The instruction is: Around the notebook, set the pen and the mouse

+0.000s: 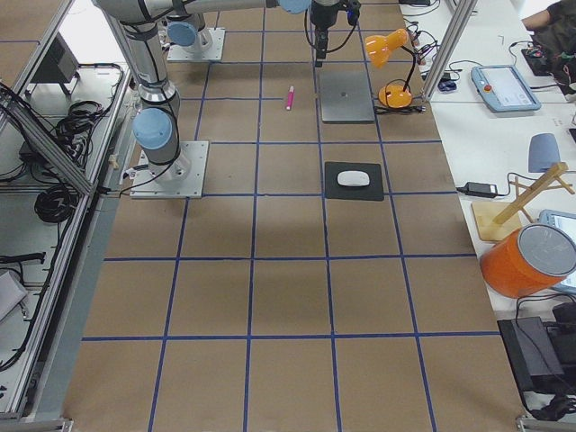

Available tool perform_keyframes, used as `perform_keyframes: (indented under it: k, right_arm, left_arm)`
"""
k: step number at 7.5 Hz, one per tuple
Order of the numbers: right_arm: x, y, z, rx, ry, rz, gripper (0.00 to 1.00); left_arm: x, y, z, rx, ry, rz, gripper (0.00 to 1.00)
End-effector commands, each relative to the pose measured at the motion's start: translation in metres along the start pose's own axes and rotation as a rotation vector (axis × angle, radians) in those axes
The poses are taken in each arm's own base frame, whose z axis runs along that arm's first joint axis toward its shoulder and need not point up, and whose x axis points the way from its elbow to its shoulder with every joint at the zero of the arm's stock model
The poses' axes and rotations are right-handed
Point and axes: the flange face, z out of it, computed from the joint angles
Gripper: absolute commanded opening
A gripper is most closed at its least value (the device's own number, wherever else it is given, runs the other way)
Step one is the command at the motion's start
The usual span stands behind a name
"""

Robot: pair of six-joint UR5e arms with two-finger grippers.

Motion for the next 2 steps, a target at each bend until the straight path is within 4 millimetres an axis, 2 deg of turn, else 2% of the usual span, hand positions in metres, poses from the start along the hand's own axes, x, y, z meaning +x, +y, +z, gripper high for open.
perform_keyframes:
  k: [1,2]
  right_arm:
    - [0.0033,-0.0006,0.0085,-0.017,-0.005,0.007,1.0]
    - [0.0041,-0.0012,0.0088,-0.014,-0.006,0.012,1.0]
  left_arm:
    - [0.0,0.0001,0.0004,-0.001,0.0,0.002,1.0]
    - [0.0,0.0001,0.0004,-0.001,0.0,0.003,1.0]
